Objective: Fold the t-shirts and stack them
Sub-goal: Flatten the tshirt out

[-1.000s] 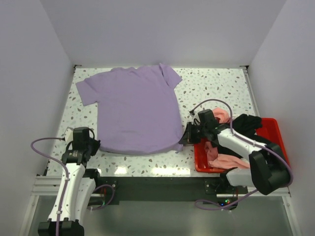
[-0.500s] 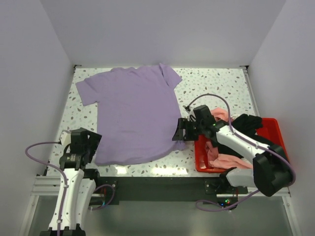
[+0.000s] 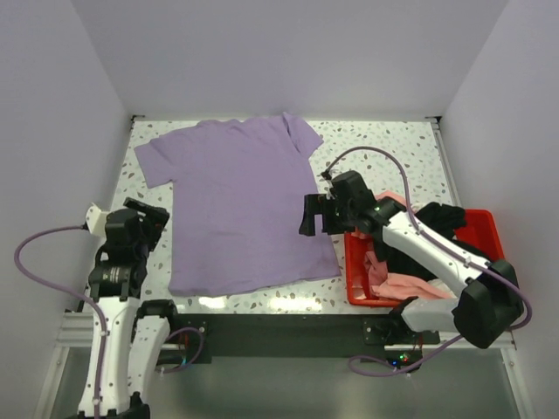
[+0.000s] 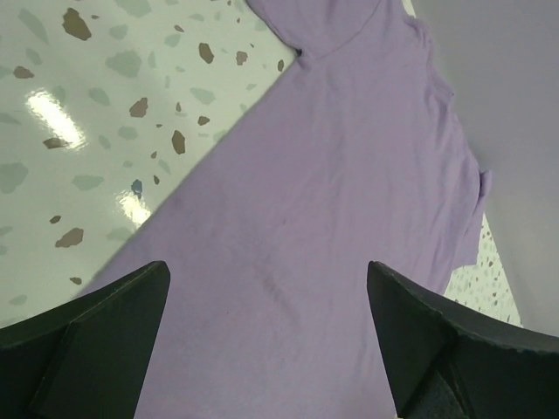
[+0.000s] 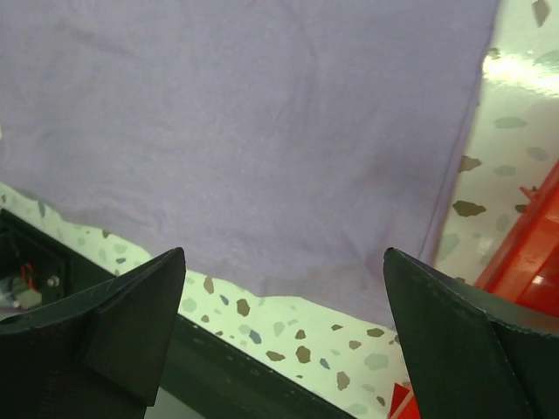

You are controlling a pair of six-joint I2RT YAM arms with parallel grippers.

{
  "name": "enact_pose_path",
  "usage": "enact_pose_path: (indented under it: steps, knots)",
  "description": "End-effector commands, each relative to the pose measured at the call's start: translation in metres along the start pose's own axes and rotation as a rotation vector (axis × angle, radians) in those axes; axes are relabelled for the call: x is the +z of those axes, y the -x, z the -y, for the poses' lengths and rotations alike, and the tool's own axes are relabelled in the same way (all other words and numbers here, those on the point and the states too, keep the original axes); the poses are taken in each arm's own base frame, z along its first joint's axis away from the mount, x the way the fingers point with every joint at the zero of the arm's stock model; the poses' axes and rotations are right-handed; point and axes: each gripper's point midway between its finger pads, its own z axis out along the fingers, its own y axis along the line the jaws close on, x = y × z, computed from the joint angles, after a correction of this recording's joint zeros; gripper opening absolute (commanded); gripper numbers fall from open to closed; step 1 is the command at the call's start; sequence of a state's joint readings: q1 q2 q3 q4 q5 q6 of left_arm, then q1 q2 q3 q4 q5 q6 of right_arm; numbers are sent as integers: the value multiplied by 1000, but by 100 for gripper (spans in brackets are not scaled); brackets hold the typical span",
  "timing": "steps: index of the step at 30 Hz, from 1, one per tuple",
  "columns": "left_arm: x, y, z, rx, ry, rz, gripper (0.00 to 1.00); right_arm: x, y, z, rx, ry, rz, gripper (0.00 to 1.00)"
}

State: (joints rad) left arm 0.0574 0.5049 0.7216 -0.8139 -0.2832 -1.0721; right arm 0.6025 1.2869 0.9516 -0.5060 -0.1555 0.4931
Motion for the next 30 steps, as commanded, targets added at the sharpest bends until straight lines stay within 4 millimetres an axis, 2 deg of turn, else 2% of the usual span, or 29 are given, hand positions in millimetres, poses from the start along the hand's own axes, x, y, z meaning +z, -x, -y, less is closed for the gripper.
enact_pose_path:
  steps: [1,4,5,6,7,8,9,10,11,12,13,14,15,16,17,18,19,20,21,22,23,24,25,26,27,28,30]
  knots:
    - [18,5,44,101,-118,-18,100,-11,8,15,-23,-138,26,99]
    - [38,-5,71,160,-190,-84,100,0,6,14,-13,-136,3,99]
    - [51,-13,75,182,-189,-120,100,4,10,9,-7,-116,13,99]
    - [56,-9,92,192,-248,-107,100,8,12,3,-5,-91,8,99]
    - [61,-15,100,204,-280,-135,100,18,14,2,-4,-91,-3,99]
    - [80,-23,100,221,-255,-164,100,24,16,1,1,-96,-10,99]
    - [85,-20,114,233,-280,-154,100,27,26,3,11,-126,9,99]
    - [94,-22,118,253,-273,-159,100,31,30,4,19,-142,10,99]
    - [115,-35,114,285,-226,-202,100,45,25,8,22,-165,-31,99]
    - [121,-31,127,316,-236,-196,100,49,33,4,25,-159,-23,99]
    - [132,-32,128,330,-214,-198,100,56,30,0,30,-142,-48,99]
    - [153,-45,121,350,-167,-240,100,68,27,1,39,-140,-72,99]
    - [162,-39,137,368,-190,-221,100,74,28,-2,42,-129,-82,99]
    - [172,-41,141,382,-184,-223,100,80,28,-4,48,-120,-90,99]
    - [193,-54,134,403,-143,-265,100,85,28,-3,56,-124,-97,99]
    - [202,-47,152,428,-171,-250,100,94,26,0,60,-137,-115,99]
    - [213,-48,155,439,-163,-250,100,99,25,1,61,-141,-122,99]
    - [235,-60,143,455,-111,-275,100,104,25,5,64,-161,-126,99]
    - [245,-54,155,462,-116,-255,100,111,27,6,63,-172,-130,99]
    - [256,-57,154,473,-106,-259,100,114,26,9,65,-185,-140,99]
    - [275,-73,140,495,-65,-302,100,116,26,10,65,-200,-144,99]
    - [282,-70,149,514,-66,-305,100,121,28,12,61,-210,-147,99]
    - [289,-74,146,522,-50,-318,100,123,27,14,61,-221,-153,99]
    - [302,-84,133,534,-14,-342,100,124,26,19,59,-243,-160,99]
    - [305,-85,128,534,25,-352,100,126,27,18,54,-246,-162,99]
    - [310,-85,119,535,67,-350,100,129,23,27,51,-286,-181,99]
    - [314,-98,98,548,113,-383,100,132,26,34,39,-323,-180,99]
